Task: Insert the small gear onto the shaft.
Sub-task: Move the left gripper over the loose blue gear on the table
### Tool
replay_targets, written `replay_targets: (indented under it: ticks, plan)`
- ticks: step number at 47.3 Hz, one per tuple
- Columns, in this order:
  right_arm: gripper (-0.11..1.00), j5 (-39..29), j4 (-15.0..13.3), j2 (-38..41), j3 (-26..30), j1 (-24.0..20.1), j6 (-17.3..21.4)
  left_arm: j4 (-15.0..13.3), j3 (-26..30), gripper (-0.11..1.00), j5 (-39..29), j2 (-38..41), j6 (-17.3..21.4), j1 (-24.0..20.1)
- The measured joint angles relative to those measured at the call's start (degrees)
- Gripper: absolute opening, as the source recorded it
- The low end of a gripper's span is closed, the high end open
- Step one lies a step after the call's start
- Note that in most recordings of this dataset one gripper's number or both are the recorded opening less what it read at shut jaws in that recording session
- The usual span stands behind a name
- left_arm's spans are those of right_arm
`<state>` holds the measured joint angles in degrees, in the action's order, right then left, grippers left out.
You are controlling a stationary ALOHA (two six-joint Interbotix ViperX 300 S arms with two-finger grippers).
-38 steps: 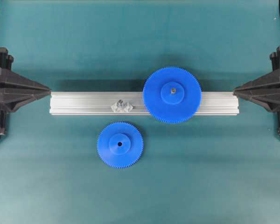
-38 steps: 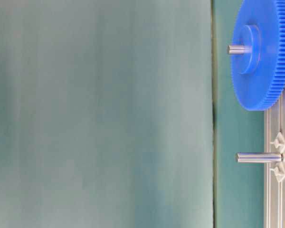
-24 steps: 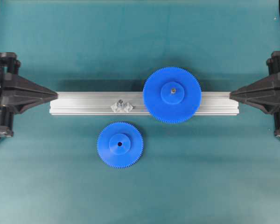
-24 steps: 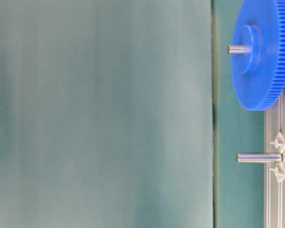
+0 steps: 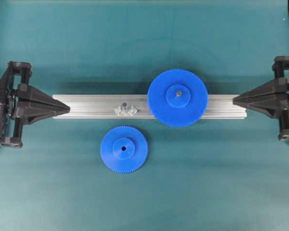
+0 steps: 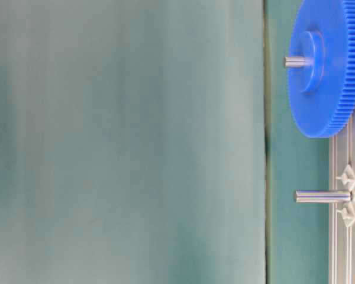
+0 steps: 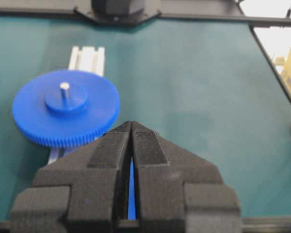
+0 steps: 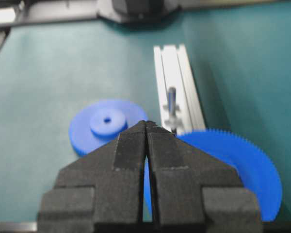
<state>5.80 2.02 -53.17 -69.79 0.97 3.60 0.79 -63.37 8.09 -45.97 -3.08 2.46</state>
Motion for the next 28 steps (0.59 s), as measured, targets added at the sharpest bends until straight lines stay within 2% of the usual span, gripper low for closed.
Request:
replay_targets:
  ticks: [17,28]
  plan:
    - [0.03,-1.85,0.00,4.83,0.88,0.44,0.00,0.00,6.68,-0.02,-14.50,5.80,-0.18,1.67]
    - [0.03,-2.11,0.00,7.65,0.88,0.53,0.09,0.00,10.02,-0.02,-17.14,12.48,-0.18,3.69]
